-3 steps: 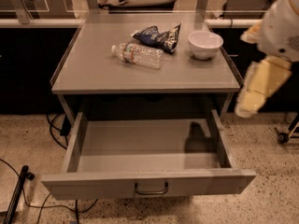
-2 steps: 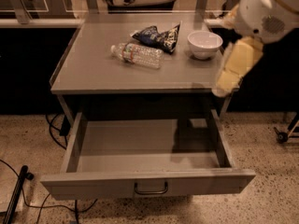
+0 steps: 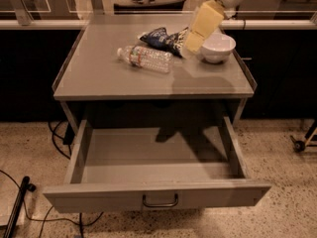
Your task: Place water bottle into top drawer
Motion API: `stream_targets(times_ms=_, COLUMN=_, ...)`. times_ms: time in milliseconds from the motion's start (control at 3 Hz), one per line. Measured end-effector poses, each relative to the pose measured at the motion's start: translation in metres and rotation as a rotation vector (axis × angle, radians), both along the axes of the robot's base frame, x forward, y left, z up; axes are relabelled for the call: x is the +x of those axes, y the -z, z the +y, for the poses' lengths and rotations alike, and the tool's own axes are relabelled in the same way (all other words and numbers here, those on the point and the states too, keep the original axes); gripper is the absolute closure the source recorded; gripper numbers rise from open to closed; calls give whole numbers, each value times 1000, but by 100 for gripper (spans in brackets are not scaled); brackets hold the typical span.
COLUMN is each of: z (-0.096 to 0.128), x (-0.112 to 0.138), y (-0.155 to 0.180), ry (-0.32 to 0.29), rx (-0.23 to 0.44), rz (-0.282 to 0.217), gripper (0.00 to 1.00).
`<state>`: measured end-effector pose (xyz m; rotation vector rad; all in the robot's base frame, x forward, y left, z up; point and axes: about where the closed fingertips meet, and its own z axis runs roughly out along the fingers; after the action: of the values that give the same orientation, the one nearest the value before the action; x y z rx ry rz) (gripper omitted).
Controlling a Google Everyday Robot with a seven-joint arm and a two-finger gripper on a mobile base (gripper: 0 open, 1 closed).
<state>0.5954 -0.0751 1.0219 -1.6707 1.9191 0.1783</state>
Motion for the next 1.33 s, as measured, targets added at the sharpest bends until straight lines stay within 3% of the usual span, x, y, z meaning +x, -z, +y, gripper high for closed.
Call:
stream_targets(times_ms=333, z=1, x=4, y=-12, ry=2, rx=15, rz=-29, gripper=0)
stream_targets(times_ms=667, z=1, x=4, y=-11, ry=1, rx=14, rz=-27, gripper=0)
stream_targets(times_ms=1000, z=3, x=38, y=-21, ry=47, rx=63, rz=-116, gripper=0)
stream_targets(times_ms=1333, z=7, x=95, y=-41, ry=109, rx=139, rz=-213, gripper=0)
